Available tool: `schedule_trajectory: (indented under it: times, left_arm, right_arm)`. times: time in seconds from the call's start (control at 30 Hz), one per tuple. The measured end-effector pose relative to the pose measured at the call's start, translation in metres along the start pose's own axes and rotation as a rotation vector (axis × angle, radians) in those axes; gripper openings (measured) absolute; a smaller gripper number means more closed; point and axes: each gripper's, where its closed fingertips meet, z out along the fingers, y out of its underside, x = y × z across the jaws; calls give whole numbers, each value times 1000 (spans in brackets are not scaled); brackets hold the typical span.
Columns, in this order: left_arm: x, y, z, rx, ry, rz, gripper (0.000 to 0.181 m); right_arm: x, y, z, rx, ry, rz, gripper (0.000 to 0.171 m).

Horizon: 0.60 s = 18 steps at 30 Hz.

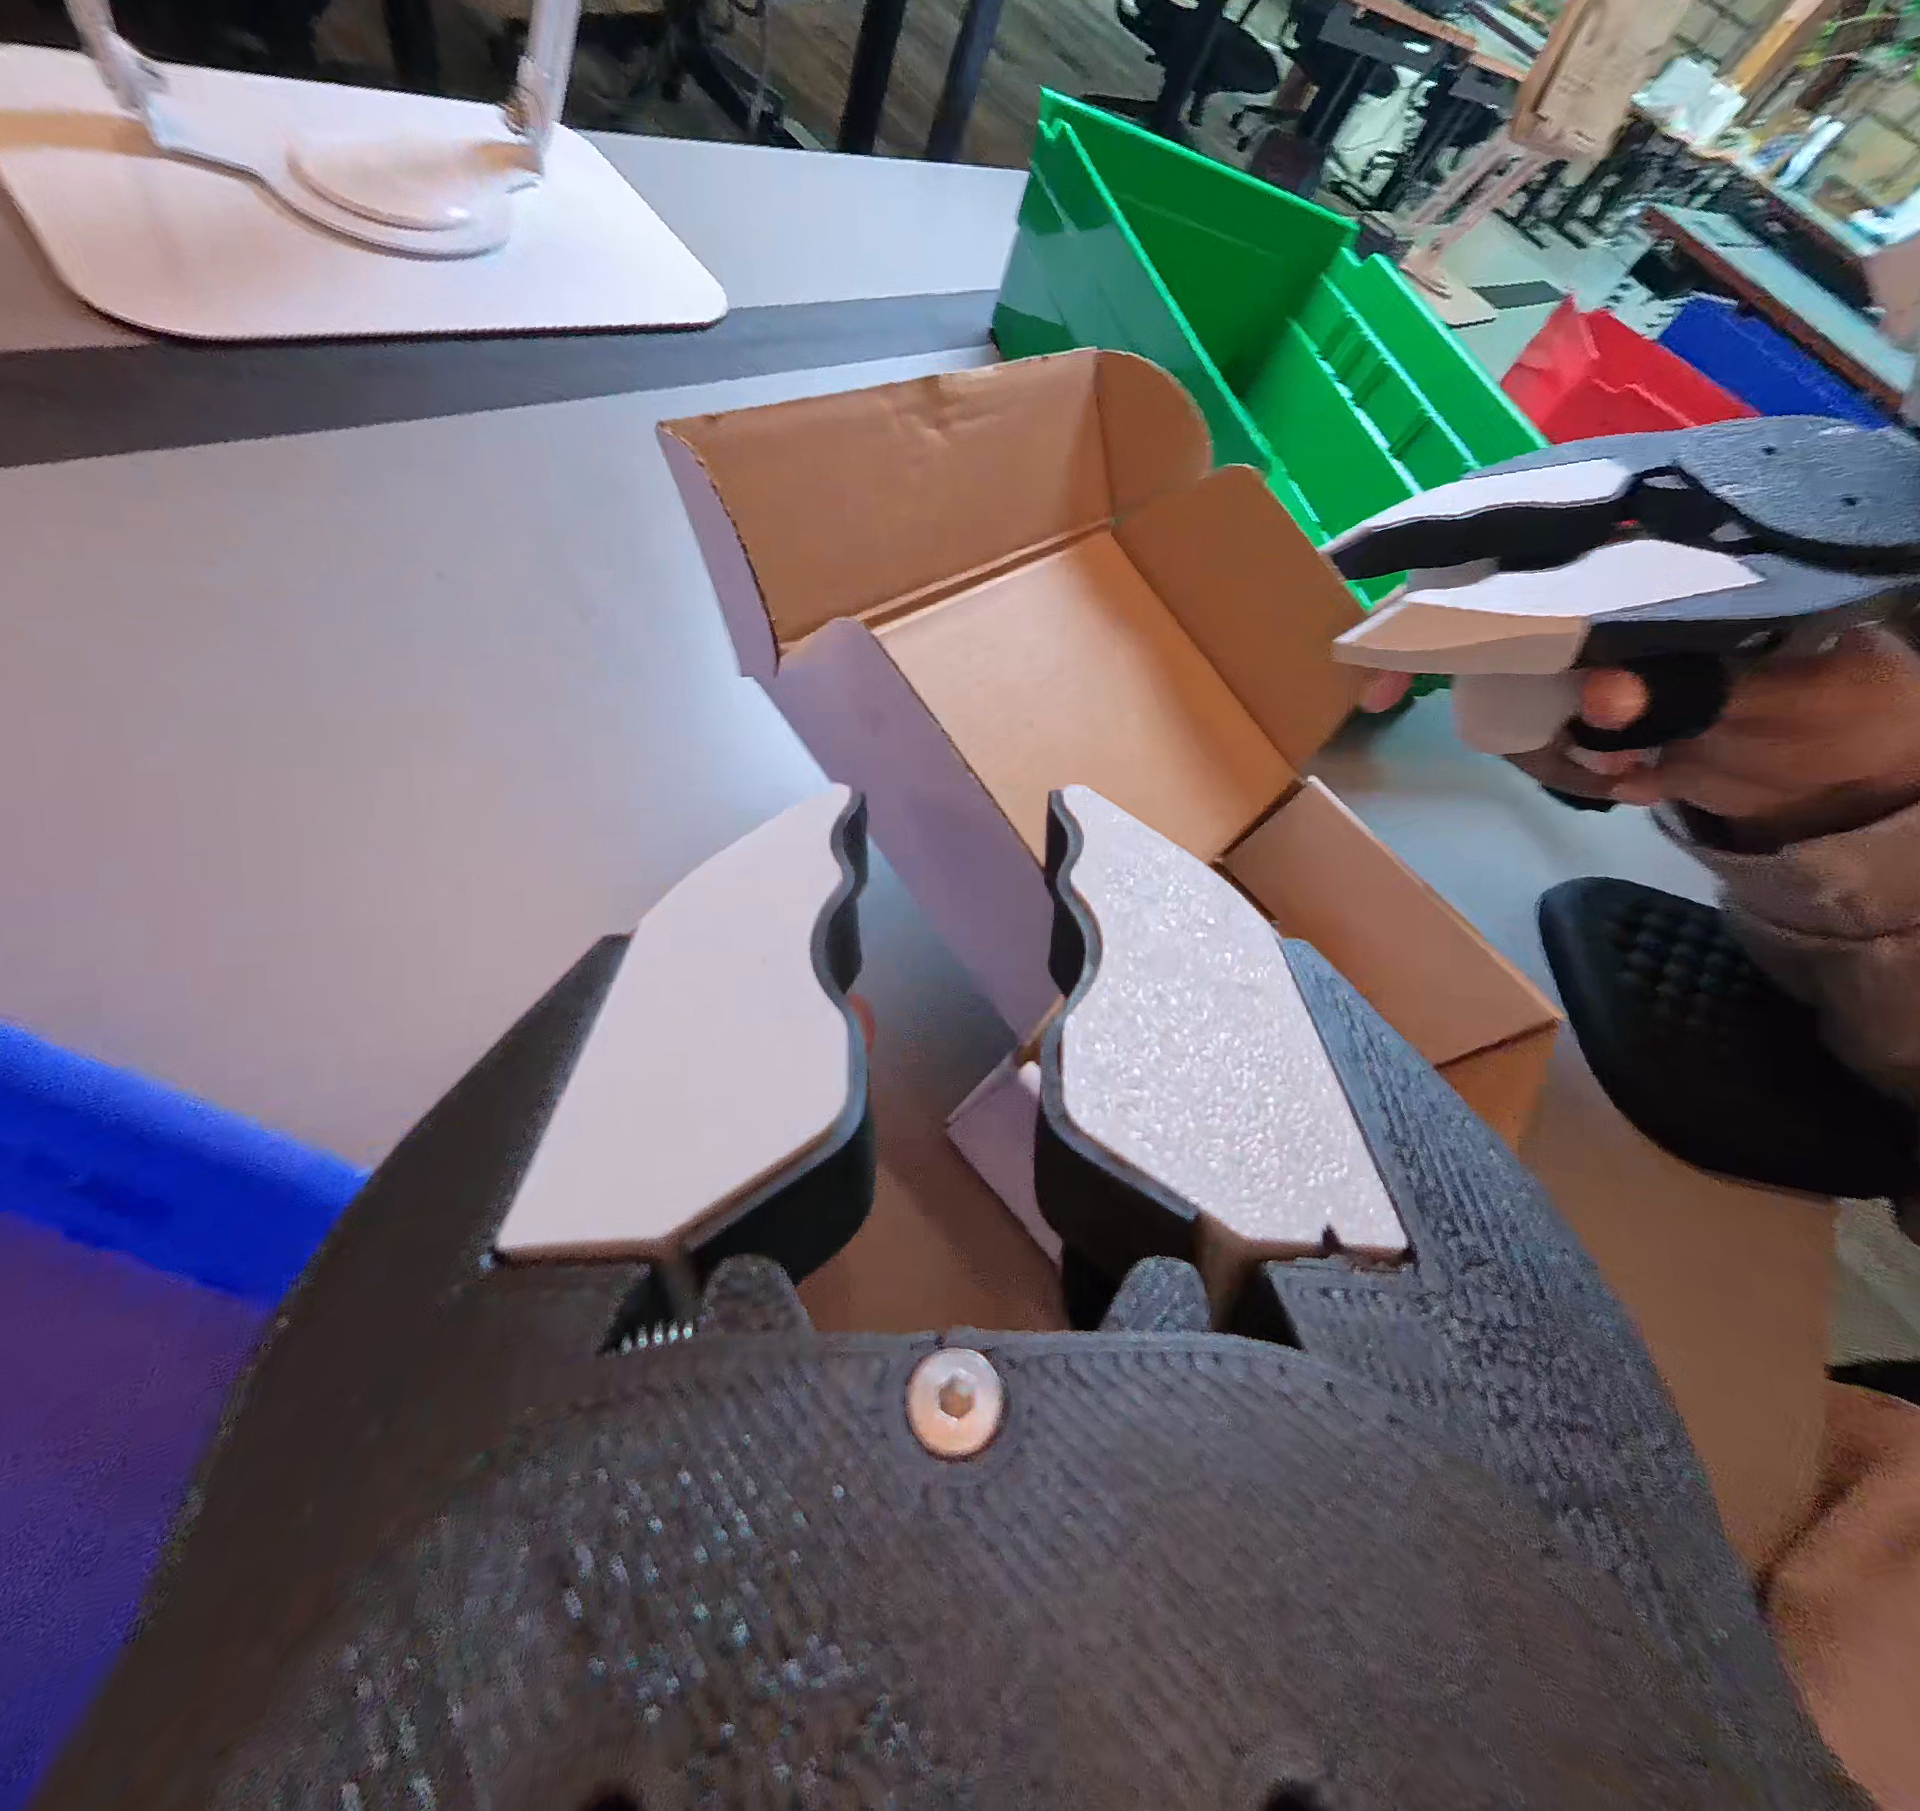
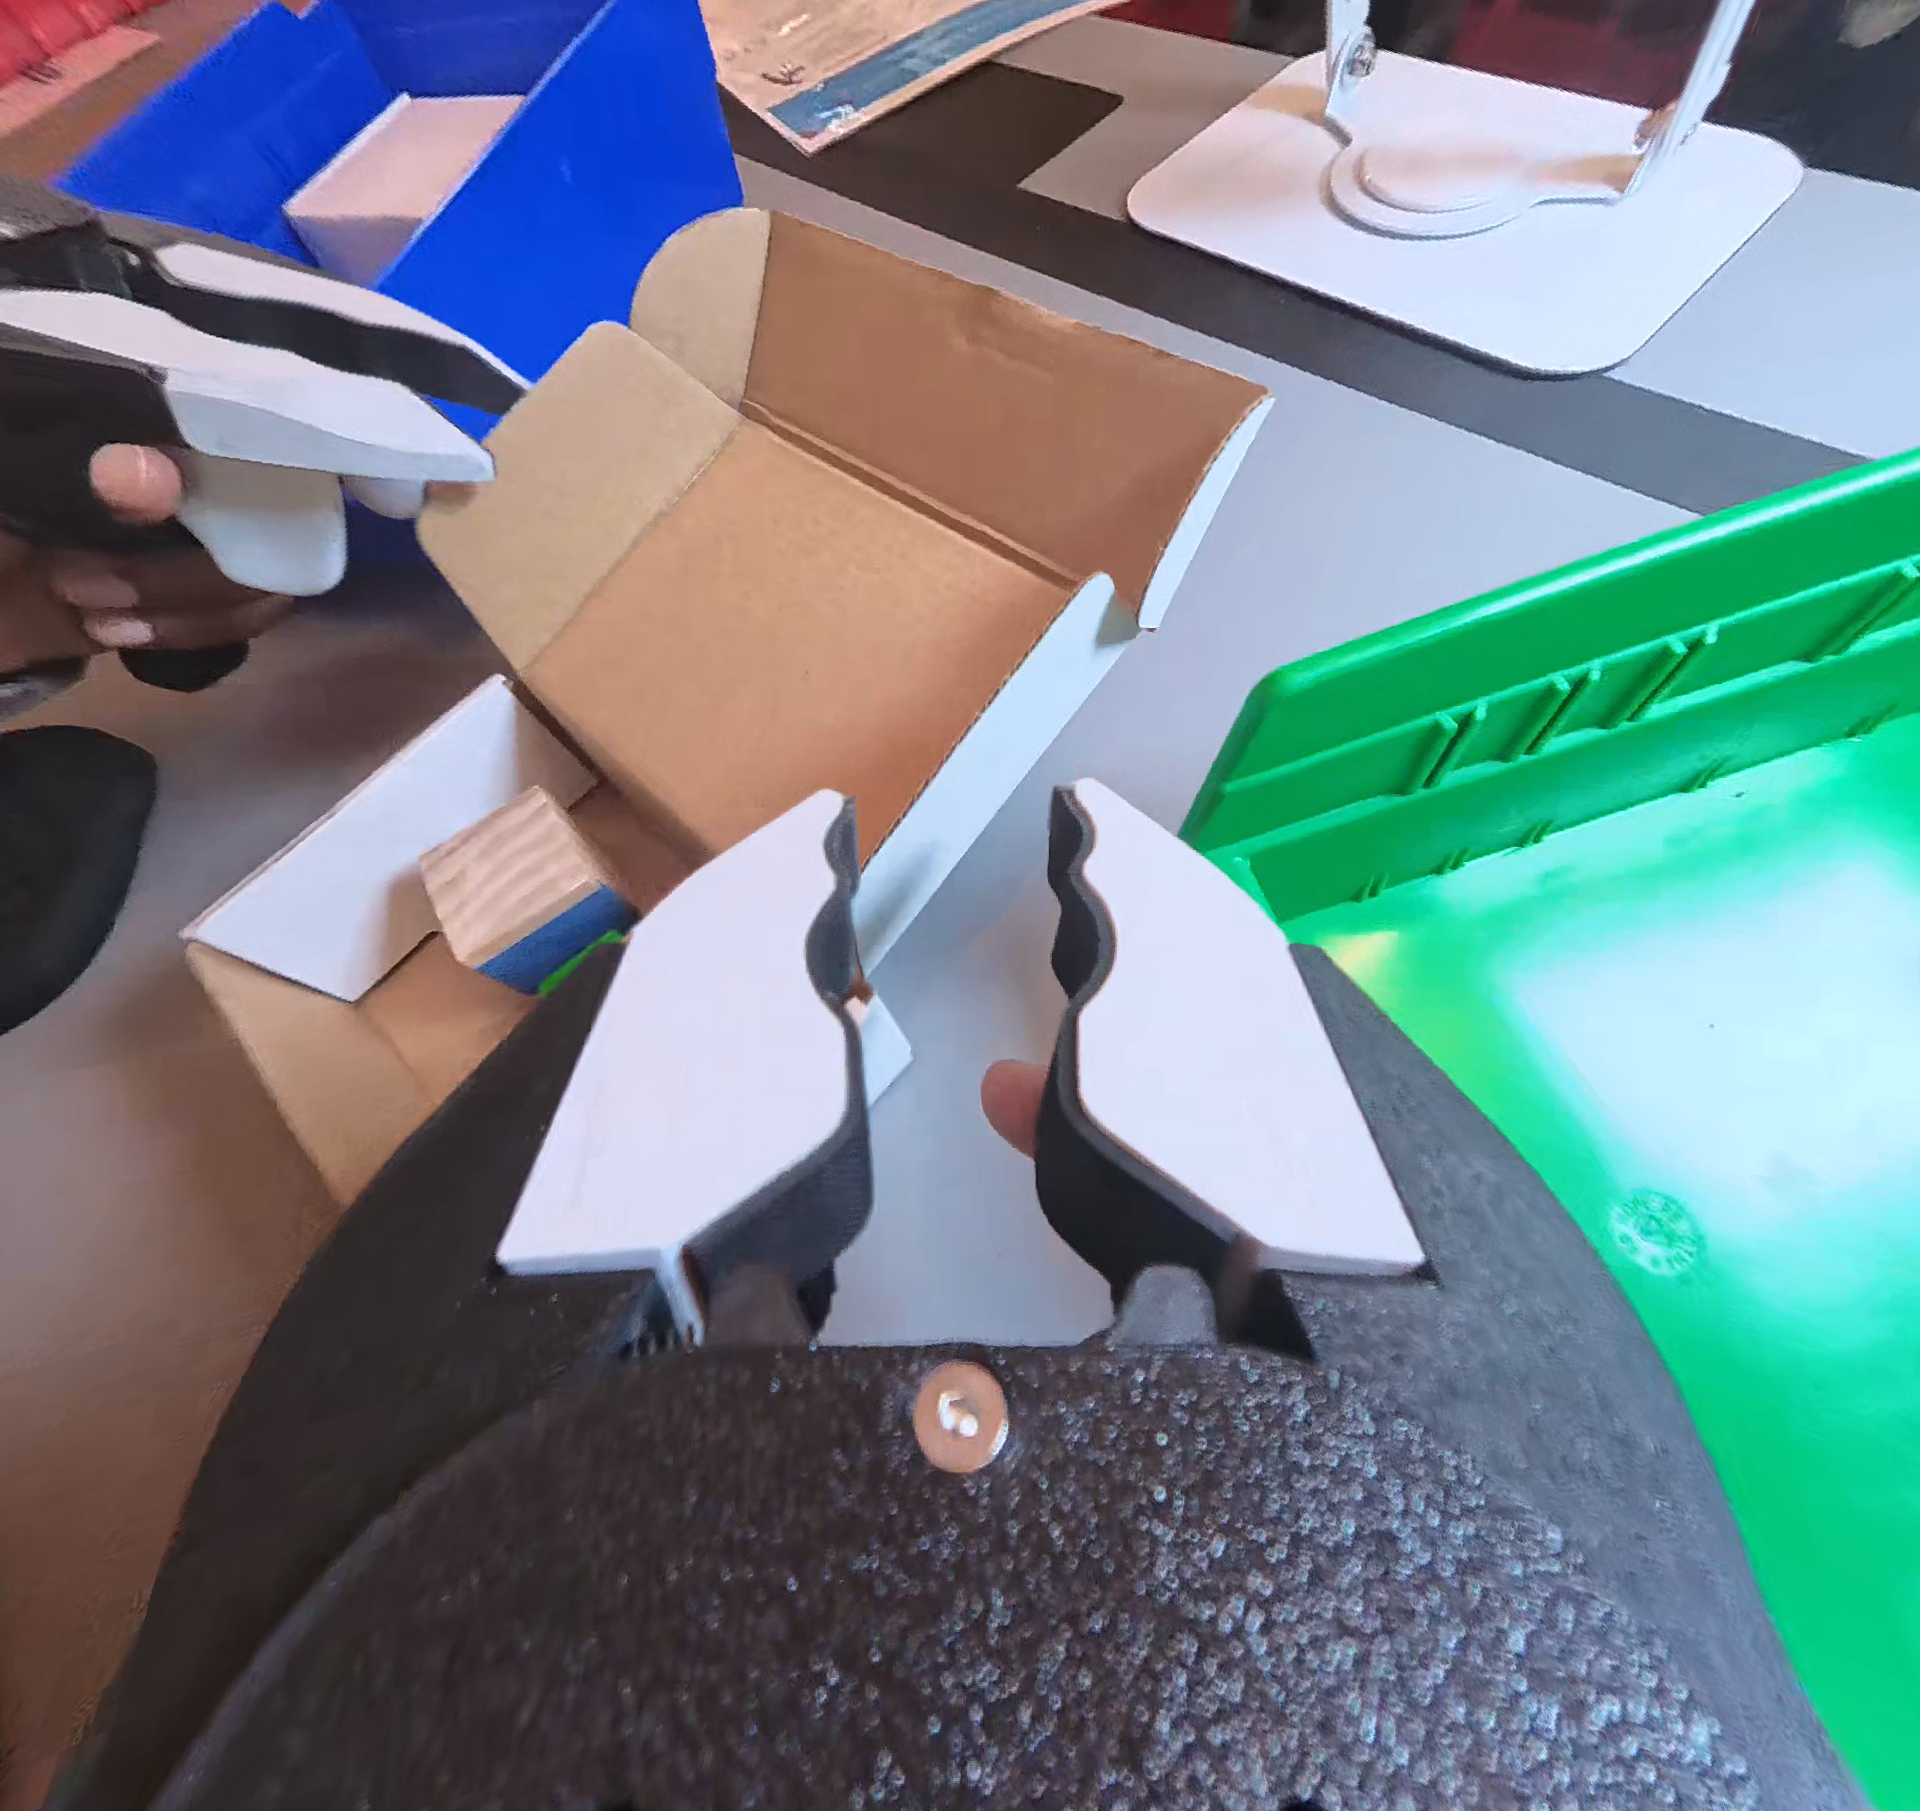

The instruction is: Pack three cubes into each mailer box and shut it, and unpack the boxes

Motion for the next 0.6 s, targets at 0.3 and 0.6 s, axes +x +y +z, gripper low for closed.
schedule_trajectory:
  times: [0.3, 0.6]
  left_arm:
    - [42, 10, -13, 98, 139, 239, 14]
    - [82, 77, -42, -10, 287, 659, 10]
  right_arm:
    - [-33, 5, -20, 205, 38, -453, 15]
    - [-73, 67, -52, 149, -211, -625, 16]
